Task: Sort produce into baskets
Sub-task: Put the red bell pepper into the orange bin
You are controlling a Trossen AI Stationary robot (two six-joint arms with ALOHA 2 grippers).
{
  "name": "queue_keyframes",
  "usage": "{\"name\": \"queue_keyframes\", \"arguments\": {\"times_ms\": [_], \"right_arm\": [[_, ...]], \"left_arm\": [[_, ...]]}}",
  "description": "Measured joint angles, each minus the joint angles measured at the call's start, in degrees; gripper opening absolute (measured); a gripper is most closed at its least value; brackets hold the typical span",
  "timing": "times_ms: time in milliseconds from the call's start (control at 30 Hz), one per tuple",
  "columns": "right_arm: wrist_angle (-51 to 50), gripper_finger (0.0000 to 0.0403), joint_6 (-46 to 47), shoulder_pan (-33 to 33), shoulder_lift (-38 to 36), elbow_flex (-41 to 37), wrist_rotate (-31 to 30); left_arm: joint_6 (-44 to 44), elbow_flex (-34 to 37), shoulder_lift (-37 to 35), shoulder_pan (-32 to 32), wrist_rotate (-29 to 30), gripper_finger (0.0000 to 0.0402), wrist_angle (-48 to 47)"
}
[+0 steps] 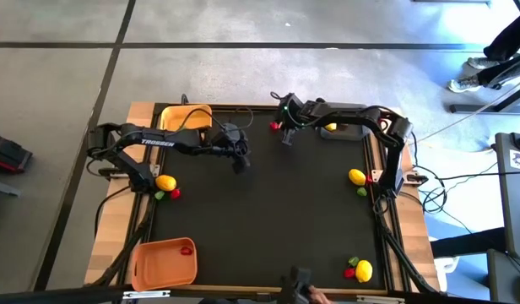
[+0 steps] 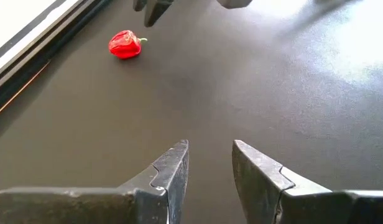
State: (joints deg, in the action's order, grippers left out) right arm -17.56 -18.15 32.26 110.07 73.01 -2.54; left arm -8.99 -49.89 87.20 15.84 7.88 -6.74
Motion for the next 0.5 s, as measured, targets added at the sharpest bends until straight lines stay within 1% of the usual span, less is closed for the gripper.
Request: {"name": "queue_keyframes", "arguments": {"times_ms": [133,233,367,500], "right_arm": [[0.55,0.0101,0.13,1.49,1.65,0.07,1.22],[1.23,0.0129,-0.30,2.51,3.36,0.07,2.09],[3.07,0.0138,-0.54,3.19,5.39,0.07,3.01],[5.23,0.0124,-1.54,3.09,6.31,0.15,4.08]], "left_arm": [[-0.02,0.00,0.00,0.00,-0.01,0.0120,0.05],[-0.02,0.00,0.00,0.00,0.00,0.0120,0.11],[-0.02,0.00,0.00,0.00,0.00,0.0120,0.12],[-0.02,0.00,0.00,0.00,0.00,0.0120,0.13]]}}
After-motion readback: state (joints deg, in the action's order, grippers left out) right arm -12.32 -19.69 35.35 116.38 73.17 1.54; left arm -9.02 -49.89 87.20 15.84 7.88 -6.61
